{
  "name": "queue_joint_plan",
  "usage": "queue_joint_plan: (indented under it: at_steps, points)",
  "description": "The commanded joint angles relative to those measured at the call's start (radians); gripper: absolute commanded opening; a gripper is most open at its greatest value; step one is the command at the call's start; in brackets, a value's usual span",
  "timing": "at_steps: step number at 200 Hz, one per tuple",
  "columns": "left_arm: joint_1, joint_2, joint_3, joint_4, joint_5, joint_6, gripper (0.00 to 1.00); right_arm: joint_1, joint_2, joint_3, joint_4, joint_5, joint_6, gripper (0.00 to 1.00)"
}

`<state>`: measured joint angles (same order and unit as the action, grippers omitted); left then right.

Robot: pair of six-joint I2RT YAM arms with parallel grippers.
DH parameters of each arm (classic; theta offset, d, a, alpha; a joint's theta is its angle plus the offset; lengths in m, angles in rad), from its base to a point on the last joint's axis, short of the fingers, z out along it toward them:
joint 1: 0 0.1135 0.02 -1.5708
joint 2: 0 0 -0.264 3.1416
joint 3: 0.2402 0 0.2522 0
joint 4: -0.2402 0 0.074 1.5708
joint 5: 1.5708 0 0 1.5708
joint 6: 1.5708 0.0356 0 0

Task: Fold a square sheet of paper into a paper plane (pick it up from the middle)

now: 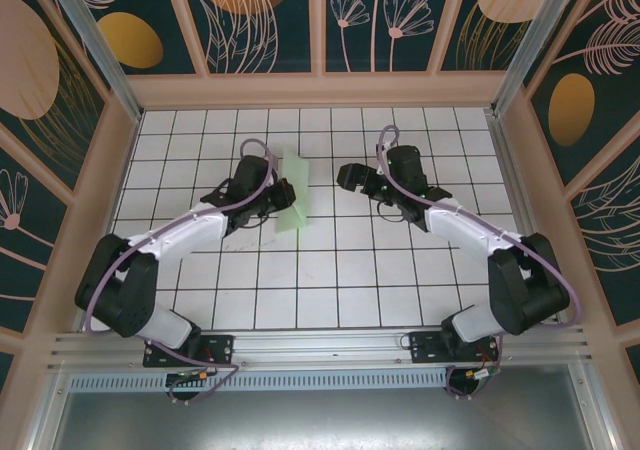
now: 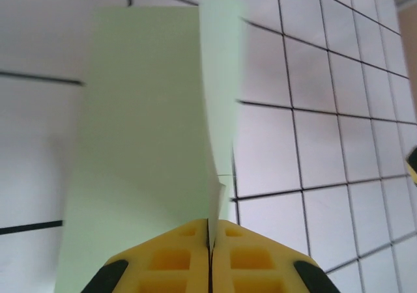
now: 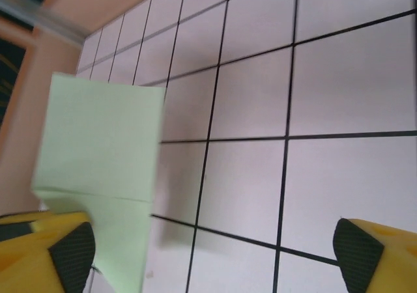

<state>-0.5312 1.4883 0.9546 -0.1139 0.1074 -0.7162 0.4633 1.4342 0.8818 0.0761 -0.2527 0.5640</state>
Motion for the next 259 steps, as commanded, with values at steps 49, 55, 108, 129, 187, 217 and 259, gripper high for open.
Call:
queue_joint_plan:
  at_steps: [49,55,108,129,187,217,259]
  points:
    - [-0.1,0.098,0.281,-0.671,-0.706,0.029,0.09,-0.037,-0.08,-0.082,-0.005,0.156,0.009,0.99]
    - [-0.112,0.124,0.3,-0.698,-0.754,0.006,0.1,-0.039,-0.081,-0.088,-0.005,0.164,0.012,0.99]
    - [-0.197,0.434,0.392,-0.827,-0.957,-0.137,0.1,-0.074,-0.098,-0.131,-0.004,0.213,0.055,0.99]
    - [-0.236,0.522,0.418,-0.81,-0.954,-0.152,0.1,-0.098,-0.095,-0.142,-0.004,0.201,0.078,0.98]
    - [-0.305,0.651,0.474,-0.686,-0.816,-0.1,0.18,-0.13,-0.046,-0.117,-0.063,0.206,0.102,0.97]
    - [-0.305,0.605,0.477,-0.619,-0.727,-0.044,0.37,-0.135,-0.028,-0.103,-0.076,0.19,0.099,0.97]
    - [-0.304,0.415,0.416,-0.311,-0.344,0.098,0.69,-0.14,0.001,-0.079,-0.079,0.154,0.109,0.96]
